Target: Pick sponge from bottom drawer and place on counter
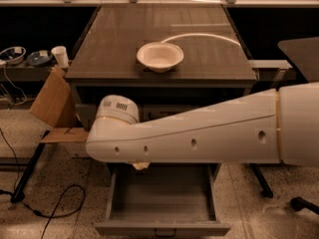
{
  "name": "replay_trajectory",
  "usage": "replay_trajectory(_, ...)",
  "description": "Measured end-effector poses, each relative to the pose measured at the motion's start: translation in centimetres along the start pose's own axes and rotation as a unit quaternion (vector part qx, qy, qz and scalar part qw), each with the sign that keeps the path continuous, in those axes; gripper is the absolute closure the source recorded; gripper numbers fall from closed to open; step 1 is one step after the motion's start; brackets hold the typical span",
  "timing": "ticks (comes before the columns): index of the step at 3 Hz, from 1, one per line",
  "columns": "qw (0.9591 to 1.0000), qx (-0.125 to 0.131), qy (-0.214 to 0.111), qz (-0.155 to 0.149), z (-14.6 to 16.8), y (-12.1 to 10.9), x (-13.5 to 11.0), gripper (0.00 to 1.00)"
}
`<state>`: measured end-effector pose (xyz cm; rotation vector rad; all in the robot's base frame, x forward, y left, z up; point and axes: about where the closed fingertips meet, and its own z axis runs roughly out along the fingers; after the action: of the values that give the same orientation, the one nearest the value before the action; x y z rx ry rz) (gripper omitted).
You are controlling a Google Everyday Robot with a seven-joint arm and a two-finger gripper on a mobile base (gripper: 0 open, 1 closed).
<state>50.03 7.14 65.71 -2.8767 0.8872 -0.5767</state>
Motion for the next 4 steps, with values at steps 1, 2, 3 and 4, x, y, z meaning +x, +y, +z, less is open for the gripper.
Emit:
replay_trajectory(1, 0.9998, 0.005, 0.016, 0.010, -5.1, -2.2, 3.0, 1.00)
replay_trajectory(2, 0.9991, 0.010, 0.034, 0.023, -9.1, -3.6, 5.1, 1.00)
replay_trajectory(3, 0.9976, 0.013, 0.054, 0.041, -12.3, -4.5, 6.7, 1.00)
replay_trajectory(4, 0.9958, 0.005, 0.068, 0.060, -14.2, -4.6, 8.2, 1.00)
